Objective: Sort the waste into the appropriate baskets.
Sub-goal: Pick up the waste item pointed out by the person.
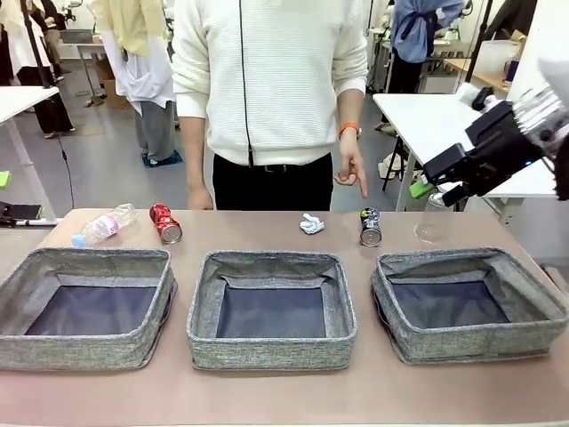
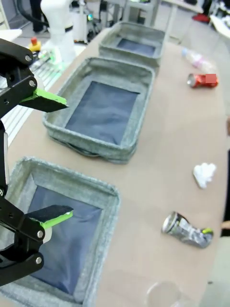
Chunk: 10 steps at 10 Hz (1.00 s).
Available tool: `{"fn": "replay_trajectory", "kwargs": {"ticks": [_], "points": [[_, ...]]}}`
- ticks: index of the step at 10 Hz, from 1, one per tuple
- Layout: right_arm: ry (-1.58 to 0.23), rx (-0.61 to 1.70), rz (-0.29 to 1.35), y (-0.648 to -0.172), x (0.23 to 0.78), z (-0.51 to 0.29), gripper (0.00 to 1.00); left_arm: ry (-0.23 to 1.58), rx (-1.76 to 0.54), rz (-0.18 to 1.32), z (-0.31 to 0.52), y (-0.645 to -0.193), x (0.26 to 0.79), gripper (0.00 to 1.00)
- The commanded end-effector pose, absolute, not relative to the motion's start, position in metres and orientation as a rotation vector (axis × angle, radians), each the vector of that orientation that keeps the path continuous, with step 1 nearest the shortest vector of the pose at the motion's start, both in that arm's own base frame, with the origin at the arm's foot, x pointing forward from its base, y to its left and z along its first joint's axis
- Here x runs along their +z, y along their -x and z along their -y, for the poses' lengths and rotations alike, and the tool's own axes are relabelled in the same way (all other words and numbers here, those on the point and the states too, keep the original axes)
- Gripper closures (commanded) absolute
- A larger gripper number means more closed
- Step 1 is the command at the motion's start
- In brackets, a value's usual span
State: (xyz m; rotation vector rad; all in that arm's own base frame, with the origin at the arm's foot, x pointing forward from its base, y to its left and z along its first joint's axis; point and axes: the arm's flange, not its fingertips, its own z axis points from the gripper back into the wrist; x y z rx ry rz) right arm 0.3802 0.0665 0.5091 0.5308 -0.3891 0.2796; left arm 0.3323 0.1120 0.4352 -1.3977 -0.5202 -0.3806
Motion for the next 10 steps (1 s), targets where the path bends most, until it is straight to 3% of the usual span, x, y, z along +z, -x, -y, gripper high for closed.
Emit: {"fn": "replay_trajectory", "kwargs": {"ticks": [1, 5, 10], "points": [[-0.426, 0.251, 0.349, -0.387, 0.503, -0.093, 0.0, 1.408, -0.402, 0.538, -0.112, -0.332, 0.437, 0.0], [-0.384, 0.148, 0.25, -0.448, 0.492, -0.124, 0.0, 1.408, -0.402, 0.538, -0.112, -0.332, 0.437, 0.0], [-0.266, 0.056, 0.184, -0.498, 0.441, -0.154, 0.0, 1.408, -0.402, 0.538, -0.112, -0.332, 0.437, 0.0]]}}
